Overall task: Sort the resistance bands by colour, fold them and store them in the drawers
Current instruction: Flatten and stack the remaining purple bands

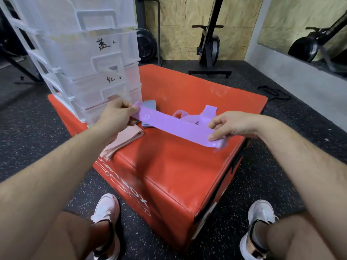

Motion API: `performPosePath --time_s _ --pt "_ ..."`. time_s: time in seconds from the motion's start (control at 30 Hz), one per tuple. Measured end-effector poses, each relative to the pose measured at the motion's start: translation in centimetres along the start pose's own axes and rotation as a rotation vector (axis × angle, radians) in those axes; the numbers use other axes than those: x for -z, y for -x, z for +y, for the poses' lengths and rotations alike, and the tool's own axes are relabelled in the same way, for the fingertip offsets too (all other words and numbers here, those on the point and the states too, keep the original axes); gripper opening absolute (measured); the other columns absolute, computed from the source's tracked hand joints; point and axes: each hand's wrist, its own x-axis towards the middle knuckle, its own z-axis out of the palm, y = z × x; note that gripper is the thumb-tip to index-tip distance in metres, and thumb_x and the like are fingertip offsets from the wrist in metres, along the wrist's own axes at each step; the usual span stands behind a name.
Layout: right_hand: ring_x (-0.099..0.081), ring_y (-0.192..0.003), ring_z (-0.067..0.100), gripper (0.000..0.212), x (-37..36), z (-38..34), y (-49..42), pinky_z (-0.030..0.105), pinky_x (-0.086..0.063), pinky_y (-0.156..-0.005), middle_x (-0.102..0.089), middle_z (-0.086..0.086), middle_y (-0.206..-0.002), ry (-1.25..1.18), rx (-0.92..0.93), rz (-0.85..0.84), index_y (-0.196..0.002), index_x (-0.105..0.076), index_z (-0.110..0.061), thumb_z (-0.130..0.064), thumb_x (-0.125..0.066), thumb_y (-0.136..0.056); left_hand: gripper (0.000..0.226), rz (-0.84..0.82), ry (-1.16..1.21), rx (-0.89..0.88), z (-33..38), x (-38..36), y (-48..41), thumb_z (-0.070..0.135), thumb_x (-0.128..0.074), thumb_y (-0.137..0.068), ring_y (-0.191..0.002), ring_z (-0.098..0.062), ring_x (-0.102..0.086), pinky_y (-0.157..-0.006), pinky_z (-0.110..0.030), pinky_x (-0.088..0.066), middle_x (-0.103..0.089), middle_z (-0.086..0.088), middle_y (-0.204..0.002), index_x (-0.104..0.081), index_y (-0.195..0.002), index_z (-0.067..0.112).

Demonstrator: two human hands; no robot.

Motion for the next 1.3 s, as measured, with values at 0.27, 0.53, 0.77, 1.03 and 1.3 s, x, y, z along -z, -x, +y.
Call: performPosePath --time_s 0.27,0.53,0.77,1.03,1.3 --pt "-0.064 -0.083 0.015 0.032 -1.3 4.8 -0.6 0.036 -0.053 -0.078 -0.068 -0.001 -0.103 0.122 -0.132 0.214 -0.109 -0.07 -0.02 -0.032 -0.082 -0.082 0.015 -0.004 -0.244 0.079 -5.4 -1.8 2.8 0.016 -0.069 -0.089 -0.061 -0.025 -0.061 -0.067 -0.037 -0.053 -0.065 -0.01 -0.073 -0.063 -0.077 0.01" --pt "-0.061 -0.061 0.019 0.026 -3.4 7.6 -0.8 0.028 -0.053 -0.054 -0.065 0.008 -0.085 0.036 -0.185 0.365 -0.109 -0.063 -0.013 -0.01 -0.075 -0.086 0.008 0.027 -0.555 0.043 -8.5 -1.9 4.0 0.017 -0.062 -0.089 -0.075 -0.026 -0.059 -0.068 -0.033 -0.045 -0.059 -0.002 -0.08 -0.055 -0.092 0.017" --pt "-0.057 -0.075 0.016 0.011 -4.3 8.9 -0.3 0.031 -0.042 -0.062 -0.056 -0.002 -0.089 0.492 -0.044 0.404 -0.087 -0.059 -0.03 -0.036 -0.066 -0.093 0.015 -0.025 -0.904 -0.297 -9.5 -1.6 4.4 0.002 -0.059 -0.085 -0.1 -0.037 -0.048 -0.091 -0.043 -0.044 -0.044 -0.013 -0.102 -0.065 -0.096 0.011" --pt "-0.06 -0.081 0.012 0.035 -4.7 7.6 -1.7 0.035 -0.051 -0.073 -0.059 -0.01 -0.093 0.351 -0.048 0.538 -0.102 -0.057 -0.025 -0.043 -0.076 -0.08 0.01 -0.128 -0.973 -0.338 -7.0 -3.3 3.6 0.011 -0.053 -0.079 -0.093 -0.036 -0.056 -0.083 -0.043 -0.051 -0.057 -0.011 -0.087 -0.06 -0.076 0.019" --pt "-0.057 -0.069 0.014 0.01 -4.2 5.0 -4.1 0.029 -0.042 -0.059 -0.063 -0.007 -0.078 0.175 0.008 0.583 -0.096 -0.064 -0.026 -0.02 -0.065 -0.089 0.009 -0.31 -0.814 -0.432 -3.0 -9.4 1.9 0.013 -0.054 -0.086 -0.089 -0.024 -0.061 -0.078 -0.029 -0.045 -0.067 -0.006 -0.093 -0.062 -0.087 0.016"
